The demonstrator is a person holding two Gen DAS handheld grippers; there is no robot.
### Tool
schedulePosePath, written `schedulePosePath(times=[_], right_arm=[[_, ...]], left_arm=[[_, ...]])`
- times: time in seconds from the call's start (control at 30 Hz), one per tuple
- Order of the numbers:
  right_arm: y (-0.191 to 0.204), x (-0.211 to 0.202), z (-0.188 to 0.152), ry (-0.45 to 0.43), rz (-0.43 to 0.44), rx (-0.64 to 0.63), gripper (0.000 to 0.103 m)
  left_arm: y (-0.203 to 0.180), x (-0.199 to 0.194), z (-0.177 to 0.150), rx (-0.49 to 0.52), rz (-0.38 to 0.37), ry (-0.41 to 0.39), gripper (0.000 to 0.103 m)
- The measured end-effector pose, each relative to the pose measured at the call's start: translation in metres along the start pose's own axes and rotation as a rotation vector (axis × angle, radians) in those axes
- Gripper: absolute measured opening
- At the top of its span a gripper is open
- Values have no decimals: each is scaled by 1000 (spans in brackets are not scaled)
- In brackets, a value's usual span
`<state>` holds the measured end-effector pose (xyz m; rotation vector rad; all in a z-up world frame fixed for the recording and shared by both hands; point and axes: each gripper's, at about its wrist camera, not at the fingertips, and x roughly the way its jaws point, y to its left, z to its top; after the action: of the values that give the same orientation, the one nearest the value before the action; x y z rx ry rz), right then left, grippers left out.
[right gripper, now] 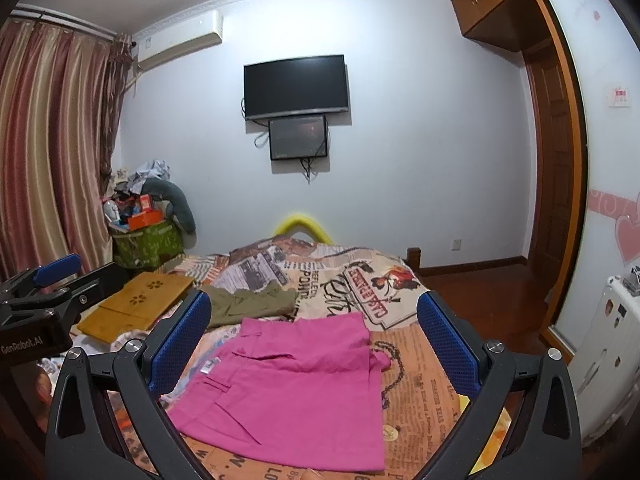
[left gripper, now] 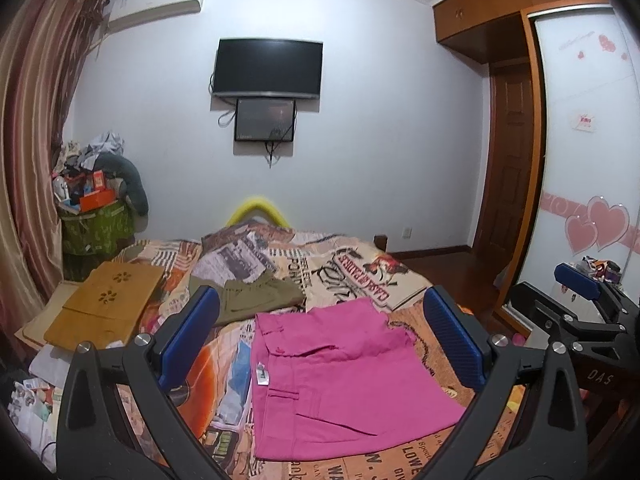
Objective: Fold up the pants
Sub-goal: 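Lower both tools toward the pink pants waistband and leg edge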
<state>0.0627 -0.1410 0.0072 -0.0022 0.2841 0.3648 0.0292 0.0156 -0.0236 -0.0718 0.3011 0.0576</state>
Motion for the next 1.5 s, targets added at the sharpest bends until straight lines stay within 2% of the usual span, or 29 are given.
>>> schedulePosePath(times=[0.3, 0.63, 1.0, 1.07, 1.1, 1.13, 1.23, 1.27, 1.33, 1.37, 1.4, 1.43, 1.5], right_arm=[[-25, 38, -25, 128, -60, 36, 102], [-61, 92, -60, 325, -138, 28, 102], [-92, 159, -84, 465, -138, 33, 101], [-95, 171, -91, 492, -108, 55, 101], [-97, 176, -94, 504, -88, 65, 101], [-98, 181, -98, 519, -67, 75, 98], [-100, 198, -107, 563, -24, 81, 85], [-101, 203, -111, 580, -10, 80, 84], [-100, 211, -115, 599, 10, 76, 75], [-99, 214, -117, 605, 21, 73, 72], [-99, 217, -118, 613, 29, 71, 68], [-99, 220, -120, 619, 37, 70, 65], [-102, 226, -121, 622, 50, 74, 63]], left_arm=[[17, 59, -21, -16, 41, 152, 103], [40, 145, -58, -2, 75, 350, 103], [76, 228, -89, 5, 72, 539, 103], [80, 239, -94, 5, 66, 565, 98], [83, 247, -97, 11, 59, 585, 91], [84, 253, -99, 16, 48, 606, 85], [89, 269, -108, -1, 23, 656, 81], [90, 275, -111, -7, 14, 670, 80], [90, 285, -116, -11, 8, 696, 68], [90, 290, -119, -13, 2, 711, 65], [91, 294, -121, -16, 0, 723, 58], [91, 299, -124, -19, -3, 737, 47], [90, 307, -129, -12, -15, 771, 35]])
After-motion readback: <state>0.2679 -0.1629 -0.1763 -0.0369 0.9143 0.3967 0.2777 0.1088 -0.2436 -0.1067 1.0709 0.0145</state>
